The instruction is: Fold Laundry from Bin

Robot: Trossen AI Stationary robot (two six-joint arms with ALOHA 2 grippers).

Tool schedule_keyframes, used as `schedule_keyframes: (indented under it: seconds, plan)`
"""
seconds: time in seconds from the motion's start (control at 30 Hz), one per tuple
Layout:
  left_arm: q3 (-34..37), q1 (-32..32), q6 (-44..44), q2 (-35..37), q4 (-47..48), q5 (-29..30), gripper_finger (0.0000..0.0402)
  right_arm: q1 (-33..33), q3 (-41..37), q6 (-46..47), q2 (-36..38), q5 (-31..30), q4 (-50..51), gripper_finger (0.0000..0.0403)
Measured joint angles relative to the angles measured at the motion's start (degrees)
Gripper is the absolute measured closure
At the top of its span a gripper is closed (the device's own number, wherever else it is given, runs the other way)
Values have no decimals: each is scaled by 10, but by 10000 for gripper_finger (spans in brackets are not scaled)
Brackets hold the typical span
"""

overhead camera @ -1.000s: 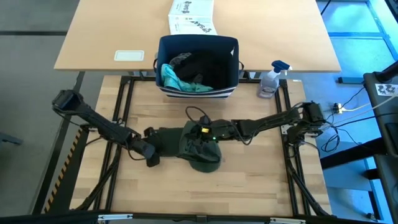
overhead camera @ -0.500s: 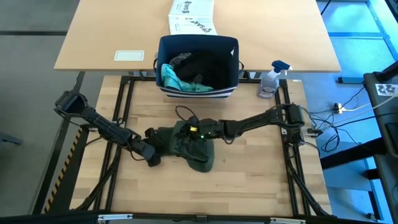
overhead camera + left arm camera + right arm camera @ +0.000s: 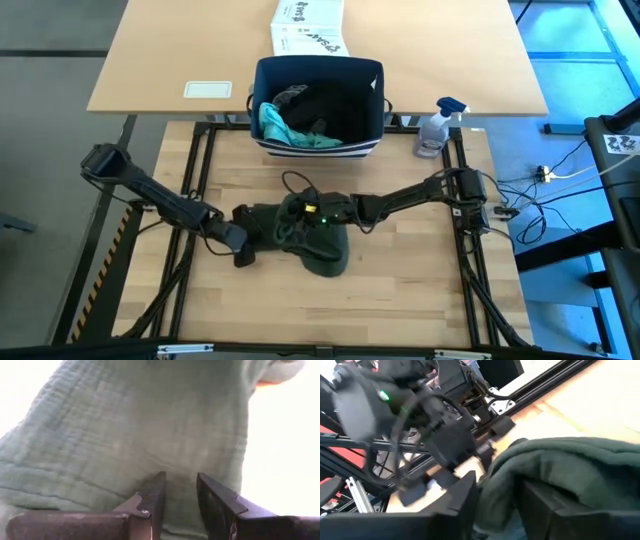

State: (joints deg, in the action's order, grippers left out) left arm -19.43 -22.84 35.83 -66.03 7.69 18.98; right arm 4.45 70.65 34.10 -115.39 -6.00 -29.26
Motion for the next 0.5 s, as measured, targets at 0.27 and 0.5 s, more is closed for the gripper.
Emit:
schedule_keyframes:
  seconds: [0.27, 0.5]
  plan:
    - [-116, 4, 4, 95, 216, -57, 297, 0, 0, -26, 0, -15, -19, 238]
    - [-155, 4, -46, 140, 269, -2, 297, 0, 56, -29, -34, -4, 6, 238]
